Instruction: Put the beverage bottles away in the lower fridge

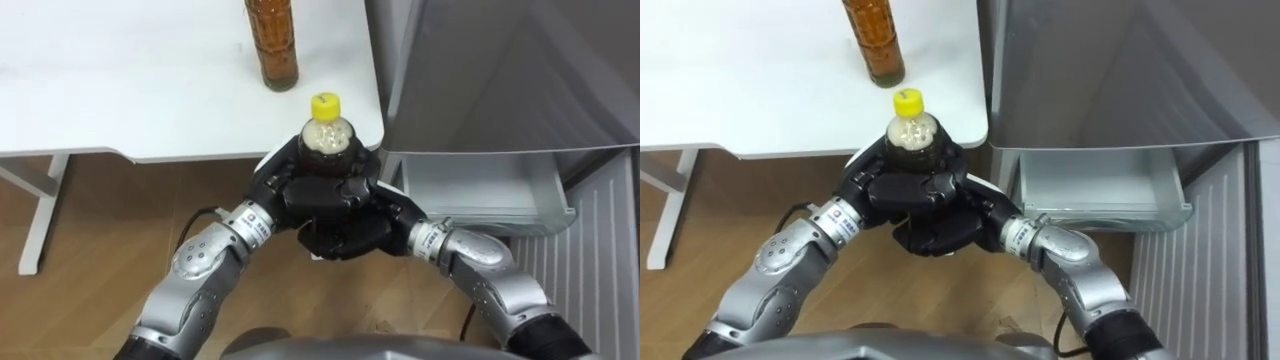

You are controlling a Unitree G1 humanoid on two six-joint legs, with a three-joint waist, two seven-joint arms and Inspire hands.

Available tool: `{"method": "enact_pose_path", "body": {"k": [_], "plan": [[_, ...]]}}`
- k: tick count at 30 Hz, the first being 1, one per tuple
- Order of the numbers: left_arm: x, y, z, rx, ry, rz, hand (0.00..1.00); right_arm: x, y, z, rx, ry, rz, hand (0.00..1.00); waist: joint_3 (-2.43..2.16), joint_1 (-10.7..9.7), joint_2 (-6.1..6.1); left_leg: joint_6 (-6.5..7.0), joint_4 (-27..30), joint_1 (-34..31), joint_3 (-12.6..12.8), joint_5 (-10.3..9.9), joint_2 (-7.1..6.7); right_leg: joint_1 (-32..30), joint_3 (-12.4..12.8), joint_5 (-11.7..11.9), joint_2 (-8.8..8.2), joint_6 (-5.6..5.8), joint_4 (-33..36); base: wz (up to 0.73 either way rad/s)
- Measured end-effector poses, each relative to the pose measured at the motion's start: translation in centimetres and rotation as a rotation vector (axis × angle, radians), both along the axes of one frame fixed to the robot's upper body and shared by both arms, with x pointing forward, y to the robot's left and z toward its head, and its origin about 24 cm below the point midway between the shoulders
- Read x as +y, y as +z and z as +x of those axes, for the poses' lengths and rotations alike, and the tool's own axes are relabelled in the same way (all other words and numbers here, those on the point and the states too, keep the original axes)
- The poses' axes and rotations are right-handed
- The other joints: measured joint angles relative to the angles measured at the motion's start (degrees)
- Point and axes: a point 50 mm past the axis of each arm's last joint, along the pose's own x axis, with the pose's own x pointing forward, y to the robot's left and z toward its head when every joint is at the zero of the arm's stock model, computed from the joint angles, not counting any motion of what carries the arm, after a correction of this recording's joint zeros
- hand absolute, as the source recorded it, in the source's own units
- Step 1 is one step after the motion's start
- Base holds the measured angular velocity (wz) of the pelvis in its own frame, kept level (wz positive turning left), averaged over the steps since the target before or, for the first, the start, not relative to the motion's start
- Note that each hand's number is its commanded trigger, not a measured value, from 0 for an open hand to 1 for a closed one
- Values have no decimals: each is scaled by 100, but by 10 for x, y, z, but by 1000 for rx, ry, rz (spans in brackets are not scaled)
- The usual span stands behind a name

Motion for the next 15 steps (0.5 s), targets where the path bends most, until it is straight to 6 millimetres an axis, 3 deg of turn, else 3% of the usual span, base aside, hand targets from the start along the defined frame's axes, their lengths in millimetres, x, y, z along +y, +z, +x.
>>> {"method": "enact_pose_path", "body": {"k": [3, 5, 6, 8, 15], "plan": [[0, 0, 0, -2, -12, -5, 100, -1, 0, 0, -13, 10, -6, 100, -6, 9, -13, 2, 1, 4, 1, 0, -4, 5, 13, 1, -1, 0, -1, 0], [-1, 0, -1, -2, -17, -7, 90, -1, 0, -1, -14, 12, -10, 100, -5, 7, -11, 2, -1, 6, 0, 0, -4, 5, 17, 1, 0, 0, -2, 0], [-1, 0, -1, -2, -22, -6, 69, -1, 0, -1, -14, 15, -15, 100, -3, 9, -8, 2, -2, 6, -1, 0, -2, 5, 17, 1, 2, 0, -3, 0], [-3, 0, -2, -2, -30, -7, 3, -2, 0, -1, -13, 19, -21, 100, 2, 10, 0, 2, -6, 5, -1, 0, -1, 3, 19, 1, 4, 0, -4, 0], [-5, 1, -2, -10, -29, -13, 0, -3, -1, -2, -10, 16, -25, 100, 43, 25, 12, 2, -64, 31, 19, 1, -1, -11, 54, 1, 5, 0, -10, -1]]}}
